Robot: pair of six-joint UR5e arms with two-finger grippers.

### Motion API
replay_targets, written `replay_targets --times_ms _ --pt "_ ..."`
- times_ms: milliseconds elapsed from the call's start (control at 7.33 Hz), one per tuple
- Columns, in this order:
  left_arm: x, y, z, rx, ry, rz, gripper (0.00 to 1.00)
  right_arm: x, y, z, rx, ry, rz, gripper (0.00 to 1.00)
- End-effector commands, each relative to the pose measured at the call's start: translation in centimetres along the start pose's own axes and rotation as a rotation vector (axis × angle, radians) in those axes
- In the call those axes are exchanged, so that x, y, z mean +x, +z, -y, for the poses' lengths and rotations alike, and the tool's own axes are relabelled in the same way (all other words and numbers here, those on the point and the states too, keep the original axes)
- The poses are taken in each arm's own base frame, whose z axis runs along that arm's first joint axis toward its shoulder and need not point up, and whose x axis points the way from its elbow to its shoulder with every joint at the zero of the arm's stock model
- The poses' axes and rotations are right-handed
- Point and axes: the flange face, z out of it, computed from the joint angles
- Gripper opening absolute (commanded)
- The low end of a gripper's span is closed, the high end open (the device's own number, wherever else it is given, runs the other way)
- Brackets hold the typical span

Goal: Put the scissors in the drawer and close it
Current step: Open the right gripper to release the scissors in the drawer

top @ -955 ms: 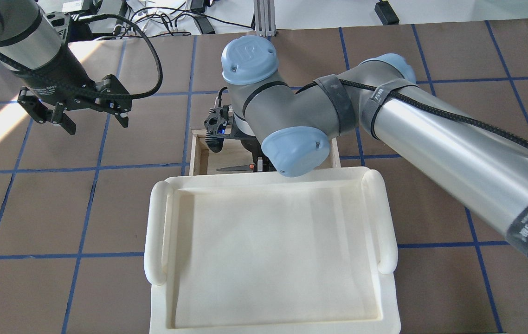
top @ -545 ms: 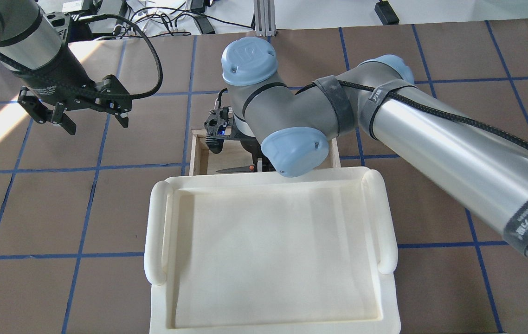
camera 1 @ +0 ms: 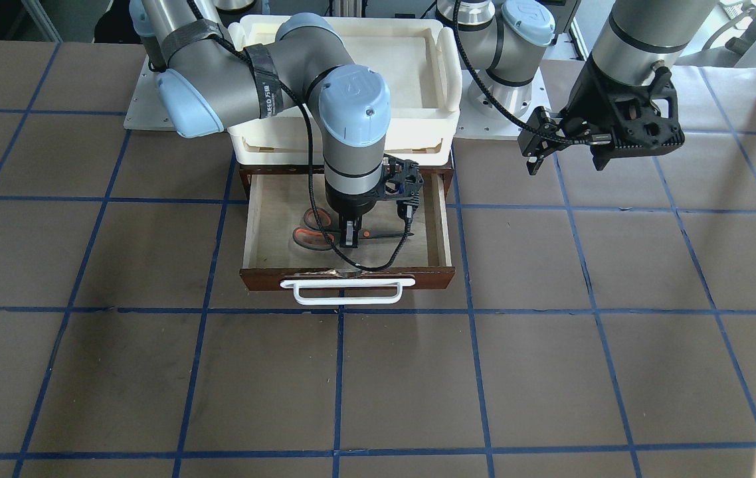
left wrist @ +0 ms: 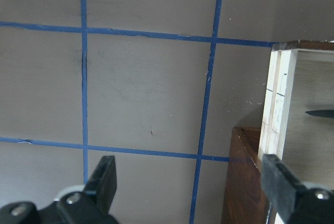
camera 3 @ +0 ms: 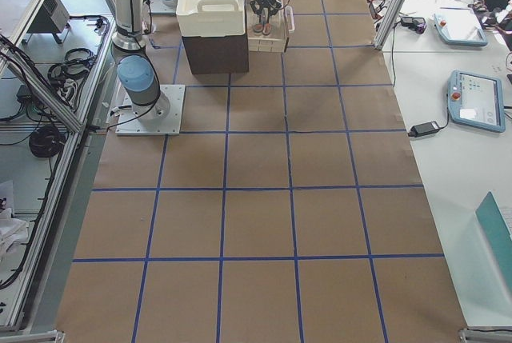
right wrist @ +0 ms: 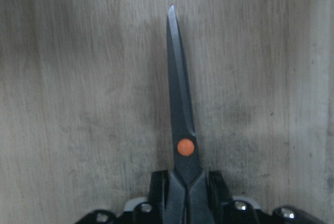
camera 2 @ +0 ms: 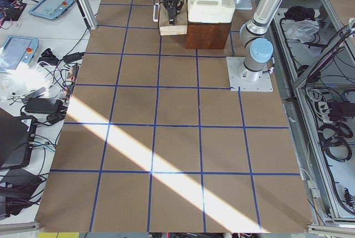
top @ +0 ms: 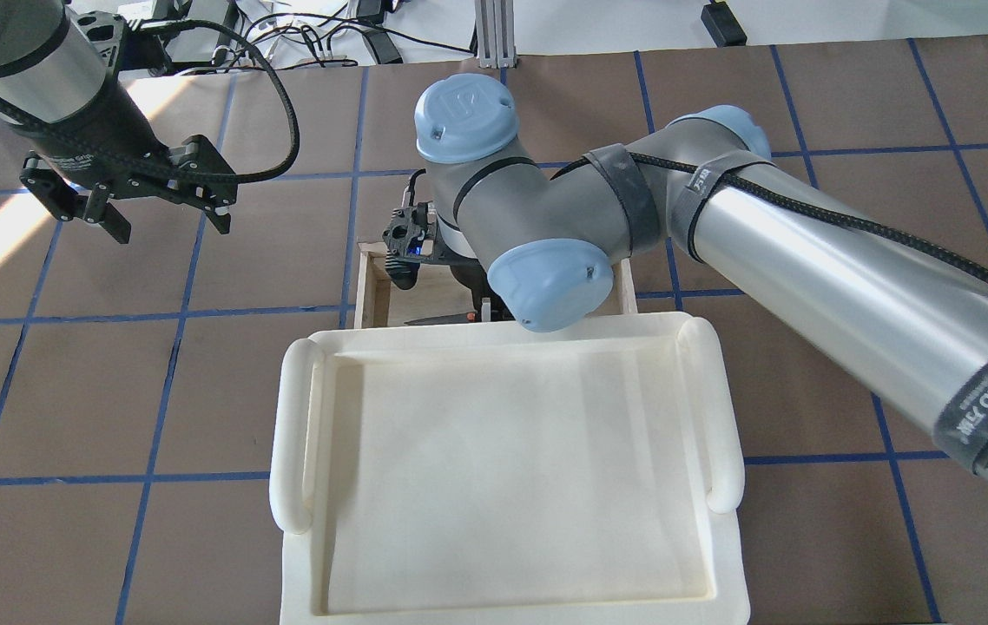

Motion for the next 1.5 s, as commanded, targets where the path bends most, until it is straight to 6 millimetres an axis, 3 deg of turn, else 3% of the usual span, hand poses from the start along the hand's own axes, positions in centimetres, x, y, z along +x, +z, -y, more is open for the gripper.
replay_targets --times_ms 0,136,273,545,818,955,1091,1227,1364 --pt "0.0 -0.1 0.0 0.002 0.001 0.002 1.0 0.0 0.1 0.2 0.012 0.005 0.009 0.42" --pt "0.0 0.0 -0.1 0.0 0.002 0.002 1.0 0.2 -0.2 0.3 0.024 0.006 -0.01 0.56" --pt "0.0 0.5 0.2 -0.01 0.002 0.003 1.0 0.2 -0.2 0.3 0.026 0.006 -0.013 0.99" --pt "-0.1 0.4 -0.1 -0.009 -0.001 0.012 1.0 0.2 -1.4 0.4 0.038 0.002 -0.03 0.99" --pt "-0.4 0.0 -0.4 -0.001 -0.001 0.035 1.0 0.1 -4.6 0.4 0.068 0.002 -0.073 0.99" --pt "-0.4 0.2 -0.2 -0.001 -0.001 0.035 1.0 0.0 -7.5 0.0 0.089 0.041 -0.111 0.99" --pt "-0.5 0.3 -0.1 -0.003 -0.001 0.044 1.0 -0.1 -9.7 -1.9 0.091 0.149 -0.108 1.0" --pt "-0.7 0.4 0.1 0.0 -0.002 0.057 1.0 0.2 -10.3 -3.5 0.075 0.188 -0.098 1.0" --pt "-0.6 0.8 0.4 -0.008 -0.001 0.055 1.0 -0.7 -12.4 -5.4 0.08 0.322 -0.105 1.0"
